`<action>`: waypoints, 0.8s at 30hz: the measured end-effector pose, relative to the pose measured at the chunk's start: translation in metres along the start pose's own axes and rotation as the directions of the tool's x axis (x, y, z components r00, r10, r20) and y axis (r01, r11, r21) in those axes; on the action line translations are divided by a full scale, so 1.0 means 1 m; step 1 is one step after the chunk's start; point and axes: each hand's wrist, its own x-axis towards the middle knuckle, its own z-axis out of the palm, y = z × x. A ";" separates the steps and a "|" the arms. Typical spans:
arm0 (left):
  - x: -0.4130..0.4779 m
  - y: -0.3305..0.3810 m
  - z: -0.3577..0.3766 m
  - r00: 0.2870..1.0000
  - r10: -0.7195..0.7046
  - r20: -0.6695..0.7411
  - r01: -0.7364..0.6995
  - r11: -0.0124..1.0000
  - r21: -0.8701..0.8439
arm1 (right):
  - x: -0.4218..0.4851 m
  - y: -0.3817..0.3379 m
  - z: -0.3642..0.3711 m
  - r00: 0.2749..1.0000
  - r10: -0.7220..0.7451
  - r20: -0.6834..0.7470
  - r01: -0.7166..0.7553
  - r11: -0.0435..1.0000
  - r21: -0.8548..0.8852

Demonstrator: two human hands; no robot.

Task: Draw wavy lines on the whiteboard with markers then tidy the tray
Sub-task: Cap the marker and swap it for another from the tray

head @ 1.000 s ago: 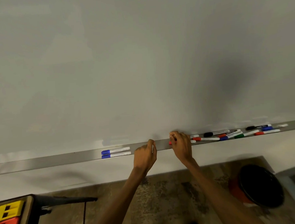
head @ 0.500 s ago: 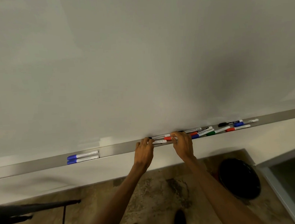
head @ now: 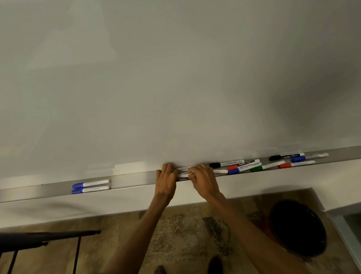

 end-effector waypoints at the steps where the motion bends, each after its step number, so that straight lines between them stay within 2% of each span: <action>1: 0.000 0.000 -0.001 1.000 0.008 0.001 -0.008 1.000 0.017 | 0.000 -0.001 0.001 1.000 -0.017 0.007 0.017 1.000 -0.009; 7: -0.005 0.008 -0.014 0.995 0.098 0.015 -0.098 0.995 -0.002 | -0.001 -0.009 0.002 0.993 -0.103 0.052 0.107 0.991 -0.077; 10: -0.002 0.003 -0.027 0.989 0.147 0.035 -0.143 0.985 -0.099 | 0.001 -0.013 -0.010 0.988 -0.154 0.032 0.157 0.980 -0.120; 15: -0.004 -0.016 -0.056 0.980 0.168 0.102 -0.144 0.966 -0.213 | -0.008 0.002 -0.034 0.982 -0.181 -0.045 0.181 0.983 -0.019; 19: -0.008 -0.020 -0.067 0.959 0.210 0.188 -0.162 0.957 -0.241 | -0.012 0.000 -0.046 0.985 -0.159 0.071 0.164 0.984 -0.068; 24: -0.007 -0.006 -0.074 0.950 0.256 0.179 -0.213 0.950 -0.226 | -0.002 -0.036 -0.061 0.971 -0.177 0.163 0.189 0.980 -0.057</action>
